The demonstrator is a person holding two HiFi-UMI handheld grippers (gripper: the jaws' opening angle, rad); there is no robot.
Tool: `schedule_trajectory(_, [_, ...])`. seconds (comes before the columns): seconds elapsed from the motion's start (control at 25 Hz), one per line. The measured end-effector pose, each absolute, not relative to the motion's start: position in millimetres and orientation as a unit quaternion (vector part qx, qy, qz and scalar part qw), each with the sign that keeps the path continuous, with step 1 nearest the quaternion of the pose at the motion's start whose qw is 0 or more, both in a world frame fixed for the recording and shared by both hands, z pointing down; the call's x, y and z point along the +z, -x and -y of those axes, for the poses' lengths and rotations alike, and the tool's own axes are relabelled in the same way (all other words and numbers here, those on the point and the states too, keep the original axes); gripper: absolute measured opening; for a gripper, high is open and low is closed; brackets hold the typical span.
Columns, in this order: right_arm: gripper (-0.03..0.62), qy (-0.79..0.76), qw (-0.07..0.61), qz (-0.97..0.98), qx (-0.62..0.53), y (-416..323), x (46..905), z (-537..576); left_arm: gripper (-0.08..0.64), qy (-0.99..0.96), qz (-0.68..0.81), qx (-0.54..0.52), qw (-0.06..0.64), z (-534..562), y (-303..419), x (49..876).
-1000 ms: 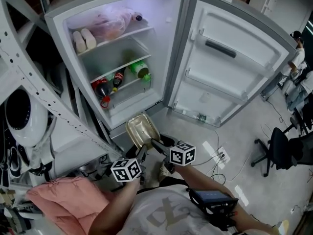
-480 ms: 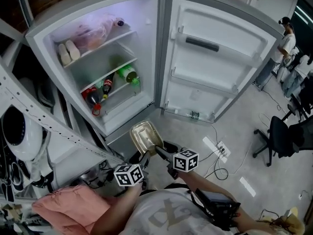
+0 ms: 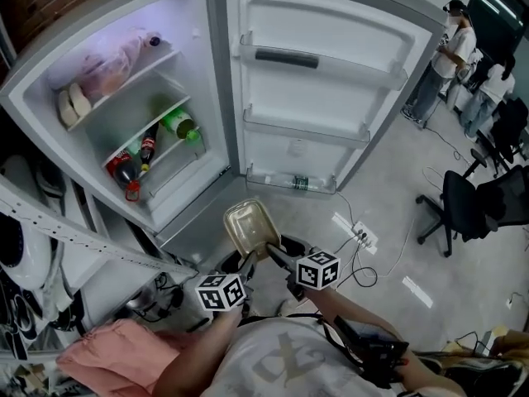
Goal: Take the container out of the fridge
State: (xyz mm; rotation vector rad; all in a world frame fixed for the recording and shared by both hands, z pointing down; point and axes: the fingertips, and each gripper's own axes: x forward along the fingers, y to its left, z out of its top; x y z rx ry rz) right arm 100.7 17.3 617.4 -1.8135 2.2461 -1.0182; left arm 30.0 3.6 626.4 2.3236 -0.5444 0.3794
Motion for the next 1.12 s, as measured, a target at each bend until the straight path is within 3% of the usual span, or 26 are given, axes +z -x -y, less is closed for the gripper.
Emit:
schedule_trajectory(0.6, [0.190,0.655,0.065,-0.671,-0.340,-188,625,-104,0.186,-0.912,0.125,0.195,0.340,-77,-121,633])
schedule_trajectory(1.12, [0.189,0.647,0.063,-0.680,-0.341,-193,626,-107,0.186,-0.909,0.134,0.200,0.339,-82,-125,634])
